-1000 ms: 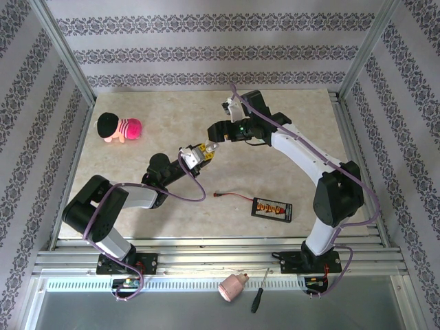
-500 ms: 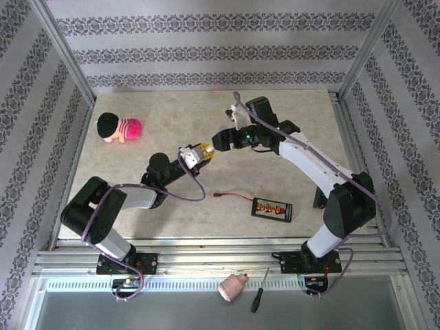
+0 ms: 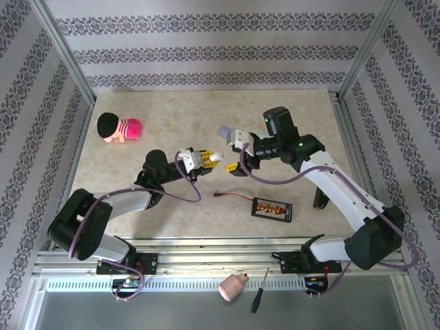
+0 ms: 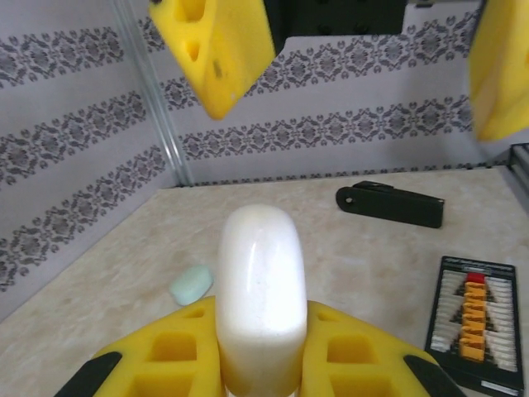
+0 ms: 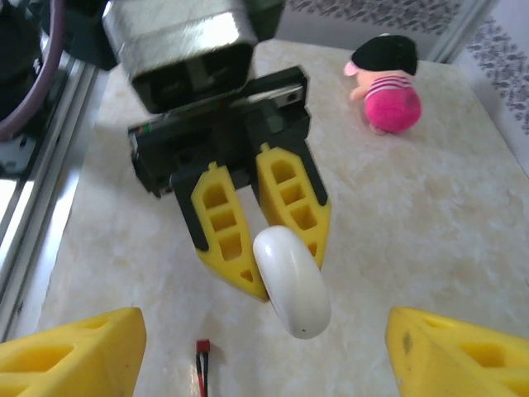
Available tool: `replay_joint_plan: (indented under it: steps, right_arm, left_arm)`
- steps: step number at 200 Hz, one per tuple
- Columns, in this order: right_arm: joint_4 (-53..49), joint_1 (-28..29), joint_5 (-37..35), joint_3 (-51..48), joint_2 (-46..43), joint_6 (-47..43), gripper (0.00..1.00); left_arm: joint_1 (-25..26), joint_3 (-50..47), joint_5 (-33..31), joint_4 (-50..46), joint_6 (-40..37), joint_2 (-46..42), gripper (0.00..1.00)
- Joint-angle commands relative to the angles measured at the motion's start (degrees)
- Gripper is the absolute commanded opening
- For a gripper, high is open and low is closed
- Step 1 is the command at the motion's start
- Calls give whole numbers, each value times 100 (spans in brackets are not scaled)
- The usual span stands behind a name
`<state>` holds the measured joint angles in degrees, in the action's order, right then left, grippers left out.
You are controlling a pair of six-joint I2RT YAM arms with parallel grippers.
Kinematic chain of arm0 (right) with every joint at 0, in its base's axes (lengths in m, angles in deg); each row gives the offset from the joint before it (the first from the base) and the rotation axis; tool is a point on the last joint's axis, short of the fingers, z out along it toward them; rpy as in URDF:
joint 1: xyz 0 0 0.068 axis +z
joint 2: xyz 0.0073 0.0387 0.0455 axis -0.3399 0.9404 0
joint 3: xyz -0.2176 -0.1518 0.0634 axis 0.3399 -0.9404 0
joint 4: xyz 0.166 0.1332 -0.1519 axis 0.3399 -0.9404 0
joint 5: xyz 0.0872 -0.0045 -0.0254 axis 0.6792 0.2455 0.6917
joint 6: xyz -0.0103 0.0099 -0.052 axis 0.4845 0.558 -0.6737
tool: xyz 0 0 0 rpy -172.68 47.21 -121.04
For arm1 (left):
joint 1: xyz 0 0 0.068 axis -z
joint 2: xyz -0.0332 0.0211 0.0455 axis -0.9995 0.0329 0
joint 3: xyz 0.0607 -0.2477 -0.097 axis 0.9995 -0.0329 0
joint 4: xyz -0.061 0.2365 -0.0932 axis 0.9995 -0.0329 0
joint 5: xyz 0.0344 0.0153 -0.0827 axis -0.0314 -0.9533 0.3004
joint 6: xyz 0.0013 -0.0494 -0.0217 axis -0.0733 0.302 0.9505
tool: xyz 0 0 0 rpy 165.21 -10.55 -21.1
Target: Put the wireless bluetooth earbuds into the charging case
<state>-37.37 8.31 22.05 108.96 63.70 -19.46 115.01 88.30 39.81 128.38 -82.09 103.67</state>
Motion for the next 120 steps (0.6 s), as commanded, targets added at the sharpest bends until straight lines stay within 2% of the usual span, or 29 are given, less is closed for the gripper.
replay_joint_plan:
  steps: [1, 43, 56, 76, 120]
  right_arm:
    - [-821, 143, 79, 498, 307, -1339, 74]
    - [-1378, 286, -101, 1184, 945, -1581, 63]
    - [-1400, 313, -160, 1312, 1098, -1524, 48]
    - [-1515, 353, -197, 1477, 1277, -1540, 46]
    - [-1609, 385, -194, 1590, 1355, -1540, 28]
  left_arm:
    - [-9, 64, 379, -139, 219, -249, 12]
    - [-8, 62, 341, -163, 222, -357, 12]
    - [-6, 56, 361, -101, 288, -360, 12]
    - [-7, -2, 395, -24, 352, -374, 12]
    - [-9, -12, 358, -24, 335, -375, 12]
